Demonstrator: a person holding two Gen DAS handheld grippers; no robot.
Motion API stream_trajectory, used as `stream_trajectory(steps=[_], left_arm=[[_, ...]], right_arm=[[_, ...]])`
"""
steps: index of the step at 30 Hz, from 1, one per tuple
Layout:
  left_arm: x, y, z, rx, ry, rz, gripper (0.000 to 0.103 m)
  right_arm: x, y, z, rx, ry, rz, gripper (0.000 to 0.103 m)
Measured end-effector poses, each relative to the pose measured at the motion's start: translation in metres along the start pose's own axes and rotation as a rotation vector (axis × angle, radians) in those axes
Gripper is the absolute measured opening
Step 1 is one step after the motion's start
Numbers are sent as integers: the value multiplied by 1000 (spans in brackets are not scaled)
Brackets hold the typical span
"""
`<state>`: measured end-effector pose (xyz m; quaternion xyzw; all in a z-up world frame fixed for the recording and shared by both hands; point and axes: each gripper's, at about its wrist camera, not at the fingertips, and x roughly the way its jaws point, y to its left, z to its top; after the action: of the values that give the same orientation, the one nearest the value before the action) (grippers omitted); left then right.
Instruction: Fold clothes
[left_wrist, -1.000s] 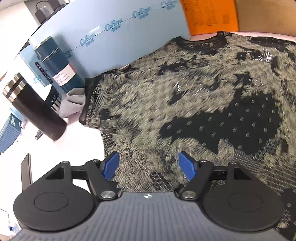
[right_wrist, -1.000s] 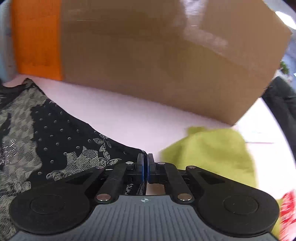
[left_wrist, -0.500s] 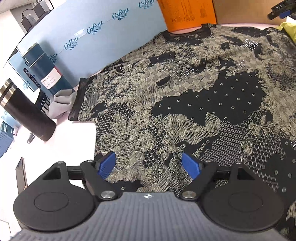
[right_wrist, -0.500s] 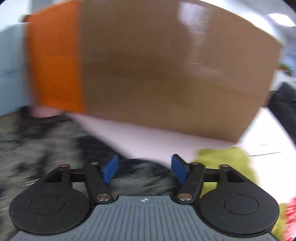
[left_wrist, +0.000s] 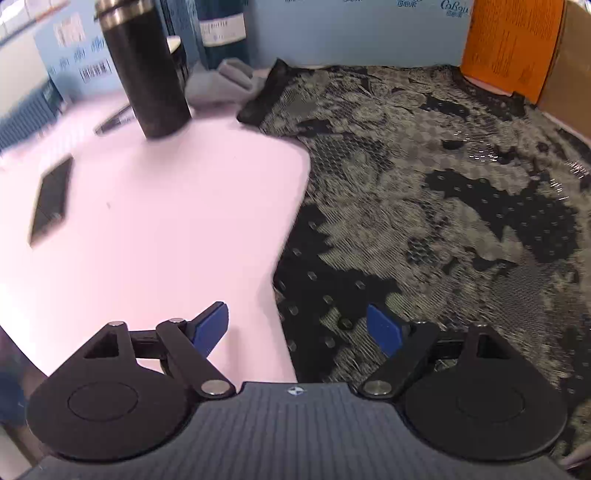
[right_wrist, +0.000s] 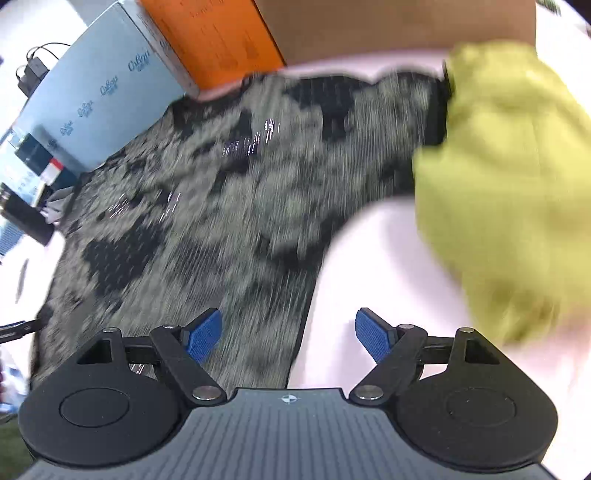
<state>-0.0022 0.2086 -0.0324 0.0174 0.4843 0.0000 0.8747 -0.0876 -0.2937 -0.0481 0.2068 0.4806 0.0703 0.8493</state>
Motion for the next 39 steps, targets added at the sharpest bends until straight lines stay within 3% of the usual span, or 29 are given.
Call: stream_trajectory(steps=[7,9,10,11,12,14,22,26,30,31,33,34,37,39], left_arm=[[5,-18,-7,84,40,-63,82],[3,-23,-10,113,34,-73,78],[0,-24,-11,125,25,-76,71],[-2,-26,-12,135,16,-76,47],[-4,-27,-12,142,10,-69,22],[-8,-27,-10,141,-3,-73,2],[-40,-17,8,127,-90,-133,2],[-47,-11,4,178,-82,-111,2],[-37,7,-9,195,-18,-51,3],[-35,12,-12,186,-7,-46,3],[-39,17,-11,173,-25,-44,17],[-42,20,-11,167,-34,-43,21],[-50,21,-8,163,-71,-57,35],[-53,15,-4,197,-92,-80,52]], right_arm=[[1,7,-29,67,-31,92,82],[1,5,-29,102,-17,129,79],[1,4,-29,121,-8,150,60],[2,3,-29,143,9,168,18],[4,1,-30,166,33,178,4],[3,-1,-32,189,44,187,4],[-36,-12,-18,239,-60,288,4],[-44,-13,-15,185,-33,246,4],[-49,-15,-16,134,0,170,6],[-49,-17,-17,132,1,143,10],[-48,-18,-18,130,-4,106,45],[-48,-17,-18,128,-18,107,72],[-40,-9,-20,102,-43,144,74],[-30,-3,-21,72,-26,129,74]])
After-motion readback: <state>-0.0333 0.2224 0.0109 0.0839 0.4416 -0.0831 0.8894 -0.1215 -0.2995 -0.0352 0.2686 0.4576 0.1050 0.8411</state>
